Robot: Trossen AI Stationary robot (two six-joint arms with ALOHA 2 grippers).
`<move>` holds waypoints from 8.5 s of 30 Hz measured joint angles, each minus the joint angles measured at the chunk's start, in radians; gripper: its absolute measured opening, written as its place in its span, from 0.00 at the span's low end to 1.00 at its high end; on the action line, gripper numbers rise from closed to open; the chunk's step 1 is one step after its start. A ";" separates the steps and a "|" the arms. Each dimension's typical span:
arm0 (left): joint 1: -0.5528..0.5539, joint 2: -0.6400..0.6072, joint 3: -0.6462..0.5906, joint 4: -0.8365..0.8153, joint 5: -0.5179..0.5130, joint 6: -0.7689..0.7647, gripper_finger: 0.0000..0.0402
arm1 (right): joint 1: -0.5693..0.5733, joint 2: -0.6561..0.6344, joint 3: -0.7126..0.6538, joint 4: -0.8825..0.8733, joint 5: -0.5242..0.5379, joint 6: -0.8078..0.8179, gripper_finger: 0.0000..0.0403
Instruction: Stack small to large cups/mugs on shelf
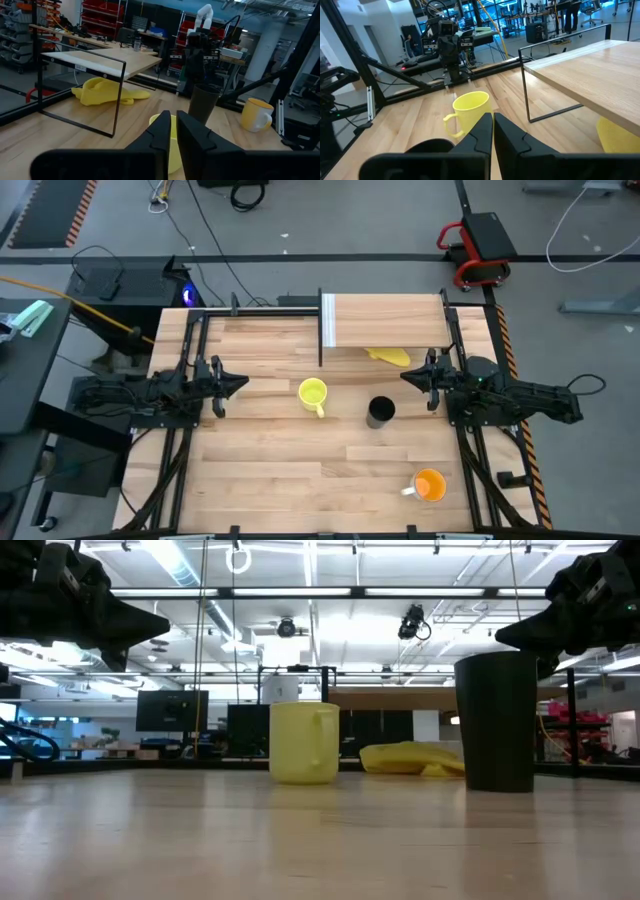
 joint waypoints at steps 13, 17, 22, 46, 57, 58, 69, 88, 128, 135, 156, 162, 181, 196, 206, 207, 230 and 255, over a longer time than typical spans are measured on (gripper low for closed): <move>0.000 0.000 0.000 0.000 0.000 0.000 0.09 | 0.000 0.000 0.000 0.000 0.000 0.000 0.05; 0.000 0.000 0.000 0.000 0.000 0.000 0.10 | 0.000 0.000 0.000 0.000 0.000 0.000 0.05; 0.000 0.000 0.000 0.001 0.000 0.000 0.09 | 0.000 0.000 0.000 0.000 0.000 0.000 0.05; 0.001 0.000 0.000 0.305 -0.023 -0.571 0.07 | 0.000 0.000 0.000 0.000 0.000 0.000 0.05; 0.000 0.077 0.004 0.529 -0.070 -0.604 0.09 | 0.000 0.000 0.000 0.021 0.000 0.315 0.05; -0.007 0.101 0.017 0.529 -0.070 -0.603 0.08 | 0.000 0.000 0.000 0.033 0.000 0.370 0.05; -0.041 0.520 0.334 0.452 -0.033 -0.402 0.10 | 0.000 0.000 0.000 0.220 0.000 0.665 0.05; 0.035 0.989 1.045 -0.617 -0.027 -0.474 0.07 | 0.000 0.000 0.207 0.262 -0.158 0.780 0.05; 0.061 1.370 1.175 -0.852 0.162 -0.529 0.15 | 0.004 0.692 0.773 -0.011 -0.527 0.694 0.05; 0.061 1.370 1.175 -0.846 0.173 -0.540 0.18 | 0.042 0.785 0.838 -0.203 -0.512 0.583 0.05; 0.165 1.487 1.173 -0.842 0.243 -0.523 0.16 | 0.138 1.074 0.838 -0.296 -0.162 0.523 0.05; 0.179 1.551 1.173 -0.774 0.289 -0.522 0.19 | 0.164 1.134 0.838 -0.301 -0.106 0.509 0.05; 0.184 1.656 1.173 -0.682 0.339 -0.525 0.22 | 0.191 1.153 0.837 -0.358 -0.037 0.485 0.03; 0.184 1.667 1.174 -0.586 0.342 -0.551 0.20 | 0.191 1.134 0.837 -0.367 -0.022 0.481 0.03; 0.189 1.678 1.173 -0.590 0.342 -0.551 0.18 | 0.188 1.160 0.837 -0.366 0.035 0.444 0.03; 0.189 1.678 1.173 -0.588 0.341 -0.551 0.18 | 0.185 1.170 0.837 -0.365 0.039 0.442 0.03; 0.188 1.678 1.173 -0.585 0.342 -0.577 0.20 | 0.142 1.464 0.837 -0.236 0.093 0.342 0.00; 0.188 1.677 1.173 -0.590 0.336 -0.578 0.21 | 0.142 1.688 1.054 -0.308 0.090 0.271 0.00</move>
